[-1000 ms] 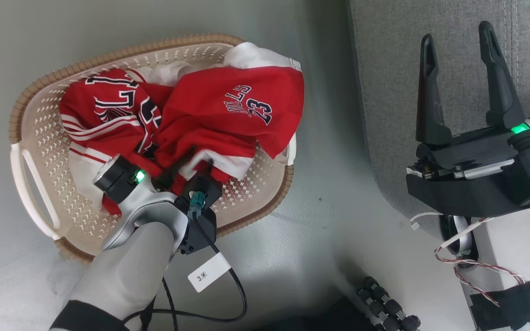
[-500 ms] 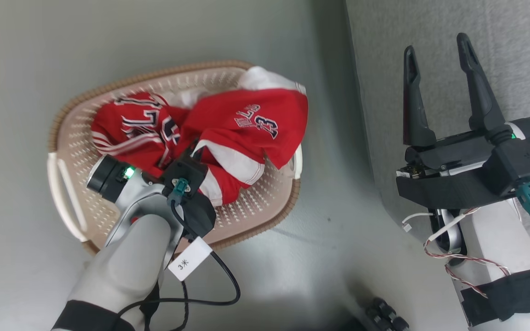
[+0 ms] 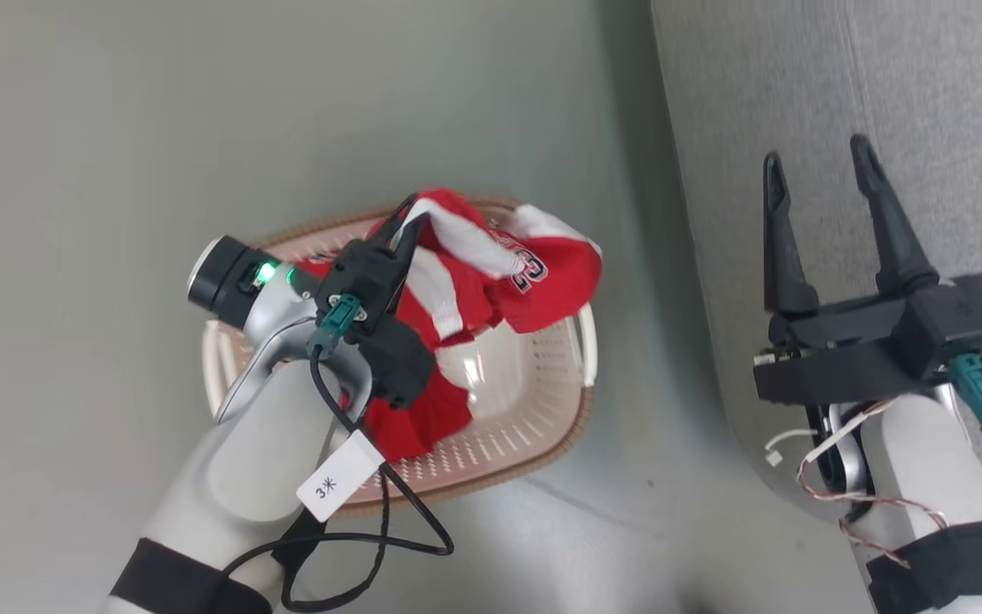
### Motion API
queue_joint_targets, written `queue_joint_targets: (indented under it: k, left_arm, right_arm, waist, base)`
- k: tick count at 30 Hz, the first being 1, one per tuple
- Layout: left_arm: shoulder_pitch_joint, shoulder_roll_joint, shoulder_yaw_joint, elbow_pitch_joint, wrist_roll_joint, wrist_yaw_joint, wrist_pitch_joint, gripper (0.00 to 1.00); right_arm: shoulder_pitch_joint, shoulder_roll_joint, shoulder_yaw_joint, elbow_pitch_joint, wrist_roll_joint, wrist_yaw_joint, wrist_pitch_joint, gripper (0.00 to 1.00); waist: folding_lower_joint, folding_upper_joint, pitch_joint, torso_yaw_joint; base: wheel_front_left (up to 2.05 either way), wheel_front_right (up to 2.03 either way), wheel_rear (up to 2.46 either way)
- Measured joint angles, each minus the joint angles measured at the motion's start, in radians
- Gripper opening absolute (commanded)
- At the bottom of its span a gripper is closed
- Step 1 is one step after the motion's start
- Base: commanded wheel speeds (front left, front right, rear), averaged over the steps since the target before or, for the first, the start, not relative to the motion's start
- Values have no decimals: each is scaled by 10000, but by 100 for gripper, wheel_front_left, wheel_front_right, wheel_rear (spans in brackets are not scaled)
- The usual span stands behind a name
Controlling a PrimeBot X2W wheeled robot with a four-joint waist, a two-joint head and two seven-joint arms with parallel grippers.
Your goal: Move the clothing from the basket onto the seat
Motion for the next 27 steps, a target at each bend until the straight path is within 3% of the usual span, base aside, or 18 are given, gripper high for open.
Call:
queue_joint_targets:
  k: [17, 27]
  left_arm:
    - [-90, -44, -267, -1235, -1181, -178, 0, 0]
    - [-211, -58, -414, -1214, -1684, -251, -2, 0]
  right_arm:
    - [1072, -13, -290, 1072, 213, 81, 2, 100]
    - [1515, 25, -13, 1685, 251, 435, 2, 100]
  waist:
    - [0, -1, -2517, 998]
    - [0, -2, -4051, 1308]
  base:
    - [0, 0, 0]
    - [0, 0, 0]
